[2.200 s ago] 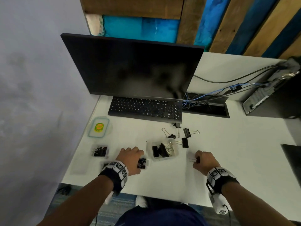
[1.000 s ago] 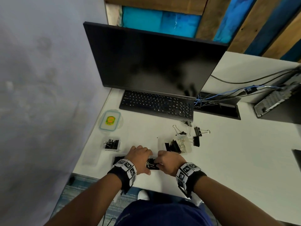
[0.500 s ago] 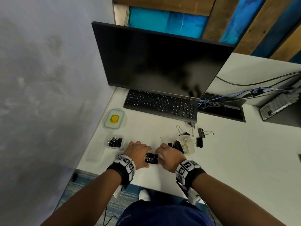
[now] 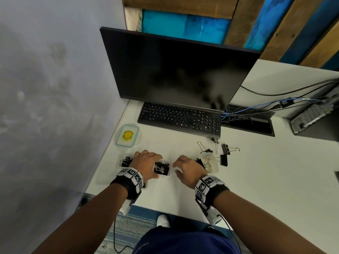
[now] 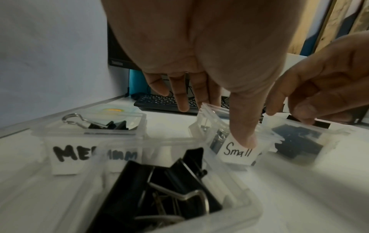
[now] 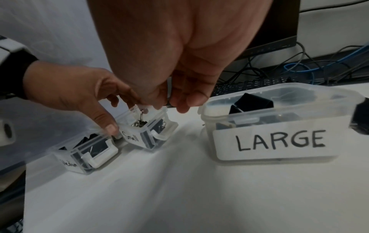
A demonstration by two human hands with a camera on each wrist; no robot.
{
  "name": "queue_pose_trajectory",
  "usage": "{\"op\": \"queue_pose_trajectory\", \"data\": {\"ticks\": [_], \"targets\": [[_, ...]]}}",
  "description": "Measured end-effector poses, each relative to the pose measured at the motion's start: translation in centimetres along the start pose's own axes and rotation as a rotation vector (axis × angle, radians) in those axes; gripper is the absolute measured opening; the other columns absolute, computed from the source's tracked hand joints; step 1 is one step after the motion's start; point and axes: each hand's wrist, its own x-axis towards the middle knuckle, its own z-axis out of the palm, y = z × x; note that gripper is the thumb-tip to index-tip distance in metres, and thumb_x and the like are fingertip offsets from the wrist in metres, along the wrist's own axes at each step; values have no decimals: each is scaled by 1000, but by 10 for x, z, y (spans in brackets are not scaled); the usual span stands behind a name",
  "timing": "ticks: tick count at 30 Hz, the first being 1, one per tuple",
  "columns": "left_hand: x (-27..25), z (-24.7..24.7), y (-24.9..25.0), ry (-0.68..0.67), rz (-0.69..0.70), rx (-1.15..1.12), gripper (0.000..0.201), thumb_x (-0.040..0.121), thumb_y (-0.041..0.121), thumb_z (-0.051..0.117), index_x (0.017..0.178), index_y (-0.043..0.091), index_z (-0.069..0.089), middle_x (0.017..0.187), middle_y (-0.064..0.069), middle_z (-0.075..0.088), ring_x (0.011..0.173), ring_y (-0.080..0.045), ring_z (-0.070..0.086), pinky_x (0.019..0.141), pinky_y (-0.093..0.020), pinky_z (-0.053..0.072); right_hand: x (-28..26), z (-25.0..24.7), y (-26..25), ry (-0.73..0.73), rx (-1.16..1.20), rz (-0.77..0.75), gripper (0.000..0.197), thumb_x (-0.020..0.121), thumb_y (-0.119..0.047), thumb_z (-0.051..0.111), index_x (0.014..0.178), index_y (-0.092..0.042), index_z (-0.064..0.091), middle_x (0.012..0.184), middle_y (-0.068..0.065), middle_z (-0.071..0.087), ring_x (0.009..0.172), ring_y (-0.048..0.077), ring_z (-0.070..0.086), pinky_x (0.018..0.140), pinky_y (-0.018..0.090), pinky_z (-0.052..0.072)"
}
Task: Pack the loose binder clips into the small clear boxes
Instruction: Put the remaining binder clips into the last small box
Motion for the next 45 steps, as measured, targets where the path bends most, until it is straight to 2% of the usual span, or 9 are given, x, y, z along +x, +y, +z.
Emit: {"op": "queue_pose_trajectory", "data": {"ticks": [8, 16, 20, 29, 34, 36, 39, 42, 45], "targets": [[-2, 7, 22, 17, 90, -44, 62, 66, 59, 73, 120, 34, 56, 117, 15, 62, 115, -14, 46, 92, -35, 31, 23, -3, -21, -129, -212, -26, 32, 91, -45, 56, 119, -34, 67, 125, -1, 48, 114, 26, 41, 92, 41, 42], [0, 10, 15, 5, 42, -58, 74, 69, 59, 71, 135, 36, 46, 129, 14, 57, 120, -15, 44, 93, -37, 28, 29, 2, -19, -132, -292, -78, 30, 95, -32, 50, 118, -26, 69, 133, -2, 49, 117, 28, 42, 93, 40, 42], [4, 11, 8, -9, 15, -6, 69, 70, 58, 70, 131, 36, 47, 127, 14, 58, 120, -17, 45, 92, -40, 29, 33, 2, -17, -58, -164, -79, 28, 94, -30, 51, 112, -27, 71, 134, -4, 51, 116, 26, 48, 92, 36, 45], [12, 7, -13, -4, -85, 42, 73, 75, 51, 68, 140, 35, 39, 141, 11, 42, 128, -18, 34, 98, -41, 26, 49, -1, -4, 68, 229, 105, 16, 95, -20, 54, 104, -16, 67, 96, 4, 71, 87, 23, 65, 78, 34, 54], [5, 0, -35, 109, -111, -155, 45, 86, 43, 61, 129, 38, 50, 134, 13, 48, 125, -14, 38, 96, -36, 26, 58, -2, -14, 25, 269, 77, 13, 93, -18, 56, 102, -17, 66, 97, 0, 71, 87, 18, 64, 80, 29, 53], [-2, -5, -46, 167, -113, -338, 28, 92, 32, 57, 120, 33, 60, 119, 11, 59, 109, -13, 52, 97, -36, 38, 62, 1, -23, 23, 296, 47, 11, 92, -19, 57, 100, -19, 65, 94, 0, 71, 83, 17, 64, 76, 27, 53], [-17, -12, -58, 131, -113, -639, 21, 87, 24, 68, 108, 29, 66, 96, 10, 65, 82, -12, 65, 82, -35, 56, 66, 7, -40, 27, 345, 19, 7, 90, -21, 61, 96, -22, 65, 88, -2, 70, 73, 14, 63, 70, 24, 52], [-30, -14, -60, 82, -112, -679, 21, 83, 22, 73, 103, 27, 69, 95, 10, 69, 84, -10, 67, 80, -22, 54, 71, 10, -57, 32, 388, -30, 8, 88, -20, 64, 96, -21, 65, 84, -3, 71, 74, 14, 66, 70, 23, 53], [-38, -7, -63, 124, -118, -717, 13, 83, 18, 72, 93, 25, 69, 92, 7, 71, 85, -8, 68, 82, -25, 55, 75, 14, -66, -1, 439, -58, 7, 88, -16, 63, 94, -20, 62, 80, -4, 71, 68, 7, 68, 67, 23, 54]]}}
